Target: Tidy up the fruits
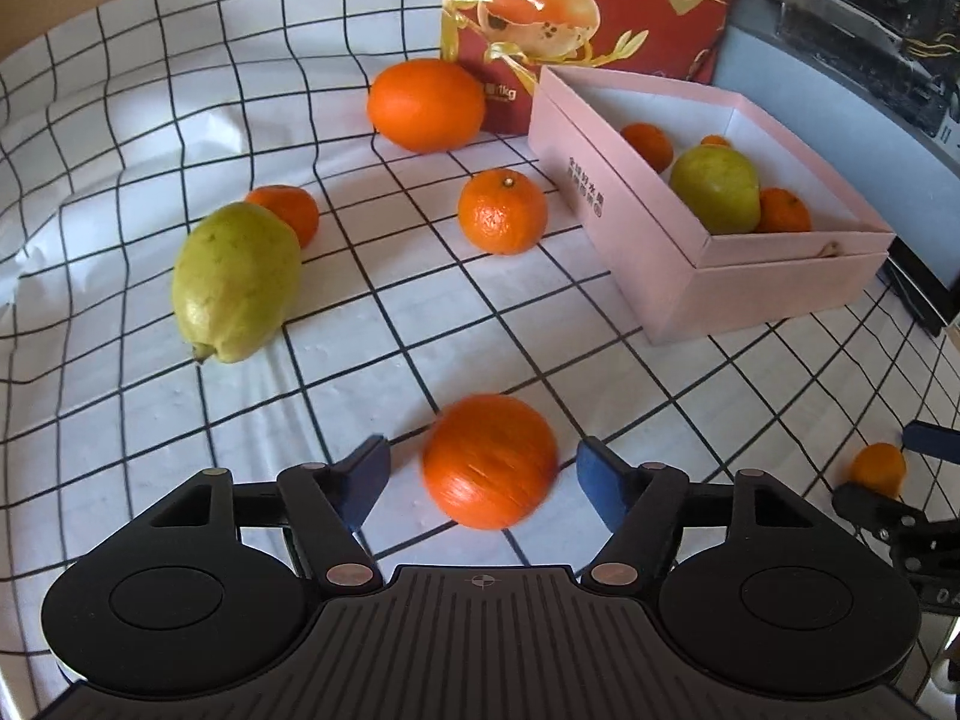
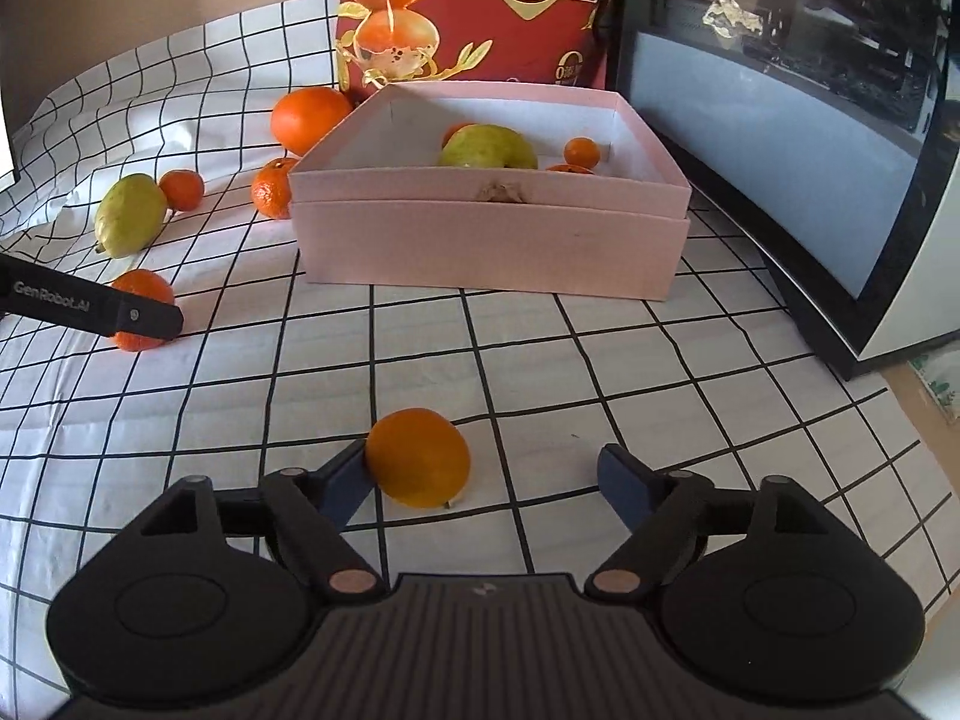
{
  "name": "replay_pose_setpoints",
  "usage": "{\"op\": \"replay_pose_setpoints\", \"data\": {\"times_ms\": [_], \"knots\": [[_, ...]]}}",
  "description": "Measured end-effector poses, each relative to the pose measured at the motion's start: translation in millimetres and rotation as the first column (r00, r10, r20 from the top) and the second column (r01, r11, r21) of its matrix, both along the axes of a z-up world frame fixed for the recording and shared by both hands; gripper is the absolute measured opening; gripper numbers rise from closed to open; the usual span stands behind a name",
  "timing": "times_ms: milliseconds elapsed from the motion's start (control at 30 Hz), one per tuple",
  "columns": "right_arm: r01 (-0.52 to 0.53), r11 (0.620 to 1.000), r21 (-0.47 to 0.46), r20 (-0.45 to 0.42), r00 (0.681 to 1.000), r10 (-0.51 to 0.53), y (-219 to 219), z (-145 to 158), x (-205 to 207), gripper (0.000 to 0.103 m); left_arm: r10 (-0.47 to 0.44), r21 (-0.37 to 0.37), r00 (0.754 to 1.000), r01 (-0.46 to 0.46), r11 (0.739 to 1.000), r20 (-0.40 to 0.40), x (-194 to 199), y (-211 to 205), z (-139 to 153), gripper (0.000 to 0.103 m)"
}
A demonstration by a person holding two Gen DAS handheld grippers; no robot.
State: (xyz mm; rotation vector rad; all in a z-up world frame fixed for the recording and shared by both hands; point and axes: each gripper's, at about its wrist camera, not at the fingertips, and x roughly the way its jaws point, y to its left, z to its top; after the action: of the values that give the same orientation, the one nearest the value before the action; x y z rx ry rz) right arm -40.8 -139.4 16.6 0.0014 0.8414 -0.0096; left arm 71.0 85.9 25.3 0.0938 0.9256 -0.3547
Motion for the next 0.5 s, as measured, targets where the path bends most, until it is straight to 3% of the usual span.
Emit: {"op": "replay_pose_setpoints", "data": {"times_ms": [100,167,300,500], "knots": [[0.006,1.000,0.001,0.006,1.000,-0.006,0,-1,-2,0.087,0.000,-0.006,1.000,0.000,1.000,0.009,3,-2,0,0.067],[0.006,1.000,0.001,0.009,1.000,-0.006,0,-1,-4,0.088,0.002,-0.011,1.000,-0.002,1.000,0.018,4,-3,1,0.051],[0.016,1.000,0.002,0.012,1.000,-0.016,-1,-3,-7,0.095,0.002,-0.013,1.000,-0.001,1.000,0.022,4,-3,1,0.051],[0.018,1.000,0.003,0.013,1.000,-0.018,0,-4,-9,0.098,-0.012,-0.043,1.000,0.012,0.999,-0.005,-10,-4,4,0.051]]}}
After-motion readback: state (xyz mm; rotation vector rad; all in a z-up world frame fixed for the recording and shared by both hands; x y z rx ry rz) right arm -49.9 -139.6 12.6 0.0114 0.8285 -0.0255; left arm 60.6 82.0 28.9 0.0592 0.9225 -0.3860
